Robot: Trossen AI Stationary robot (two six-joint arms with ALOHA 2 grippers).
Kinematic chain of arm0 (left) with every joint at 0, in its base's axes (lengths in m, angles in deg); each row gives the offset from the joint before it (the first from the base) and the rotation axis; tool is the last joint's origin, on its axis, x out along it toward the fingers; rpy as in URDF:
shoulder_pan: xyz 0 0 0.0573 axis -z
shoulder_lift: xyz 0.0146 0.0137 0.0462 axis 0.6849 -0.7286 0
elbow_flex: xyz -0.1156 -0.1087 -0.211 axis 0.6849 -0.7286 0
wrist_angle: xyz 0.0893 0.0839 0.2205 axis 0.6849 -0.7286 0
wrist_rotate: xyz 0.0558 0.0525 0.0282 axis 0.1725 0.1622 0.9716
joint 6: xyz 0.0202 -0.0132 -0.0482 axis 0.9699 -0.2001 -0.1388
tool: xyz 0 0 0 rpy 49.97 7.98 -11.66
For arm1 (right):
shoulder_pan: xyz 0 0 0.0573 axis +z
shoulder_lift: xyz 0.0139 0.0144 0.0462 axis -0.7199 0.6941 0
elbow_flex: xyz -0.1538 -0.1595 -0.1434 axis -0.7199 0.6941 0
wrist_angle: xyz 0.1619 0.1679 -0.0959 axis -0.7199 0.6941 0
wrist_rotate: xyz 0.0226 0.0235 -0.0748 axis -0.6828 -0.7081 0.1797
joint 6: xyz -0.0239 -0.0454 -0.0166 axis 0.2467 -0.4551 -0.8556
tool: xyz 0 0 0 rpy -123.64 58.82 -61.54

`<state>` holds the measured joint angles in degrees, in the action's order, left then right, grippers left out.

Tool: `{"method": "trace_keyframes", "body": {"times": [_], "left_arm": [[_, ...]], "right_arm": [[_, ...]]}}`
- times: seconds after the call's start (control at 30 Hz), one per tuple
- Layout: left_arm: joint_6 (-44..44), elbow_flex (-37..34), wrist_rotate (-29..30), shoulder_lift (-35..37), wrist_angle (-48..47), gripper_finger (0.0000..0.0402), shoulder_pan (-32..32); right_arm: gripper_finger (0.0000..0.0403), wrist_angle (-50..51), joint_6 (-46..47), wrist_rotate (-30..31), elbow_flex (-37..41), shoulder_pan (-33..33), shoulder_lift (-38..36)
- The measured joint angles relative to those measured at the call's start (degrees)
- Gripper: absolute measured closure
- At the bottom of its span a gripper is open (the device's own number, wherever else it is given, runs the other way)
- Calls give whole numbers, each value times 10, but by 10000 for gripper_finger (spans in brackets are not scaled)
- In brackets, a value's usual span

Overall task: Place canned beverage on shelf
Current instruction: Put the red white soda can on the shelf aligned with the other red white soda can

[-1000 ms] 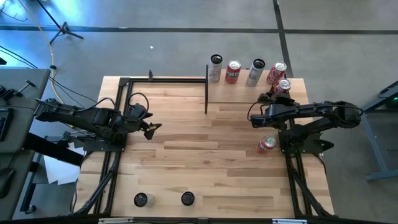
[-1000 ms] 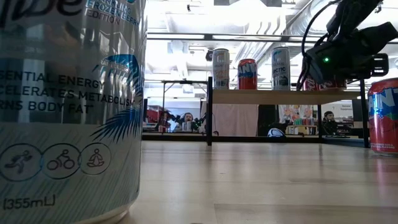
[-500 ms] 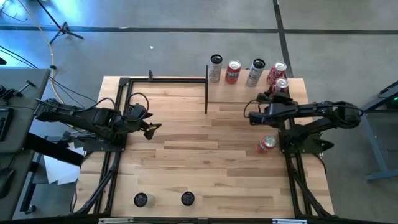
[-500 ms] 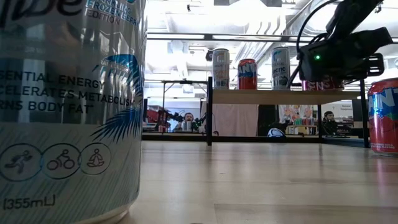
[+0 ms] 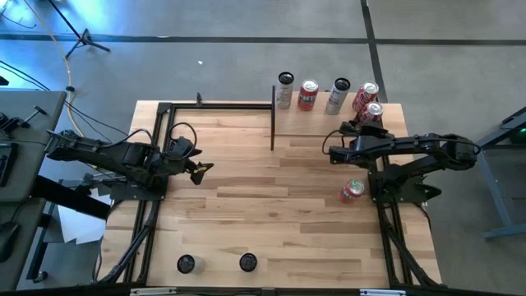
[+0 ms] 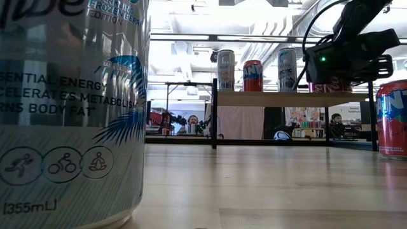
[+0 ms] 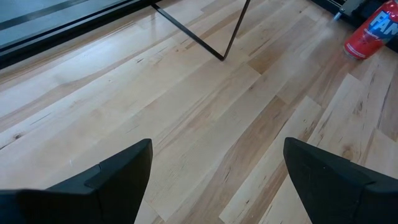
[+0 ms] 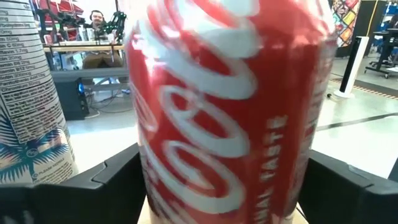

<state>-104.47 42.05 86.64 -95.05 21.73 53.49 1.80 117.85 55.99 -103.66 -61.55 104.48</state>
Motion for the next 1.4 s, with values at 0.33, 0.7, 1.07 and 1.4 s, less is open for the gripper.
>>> {"method": "trace_keyframes", "body": {"times": [0.33, 0.7, 1.07, 1.4], "left_arm": [[0, 0, 0, 0, 0, 64, 0], [0, 0, 0, 0, 0, 64, 0], [0, 0, 0, 0, 0, 64, 0], [0, 0, 0, 0, 0, 64, 0]], "right_arm": [[50, -14, 6, 4, 0, 0, 0], [50, -38, 6, -5, -4, 3, 0], [6, -28, 5, -5, -9, 3, 0], [3, -25, 5, -49, -9, 13, -16]]}}
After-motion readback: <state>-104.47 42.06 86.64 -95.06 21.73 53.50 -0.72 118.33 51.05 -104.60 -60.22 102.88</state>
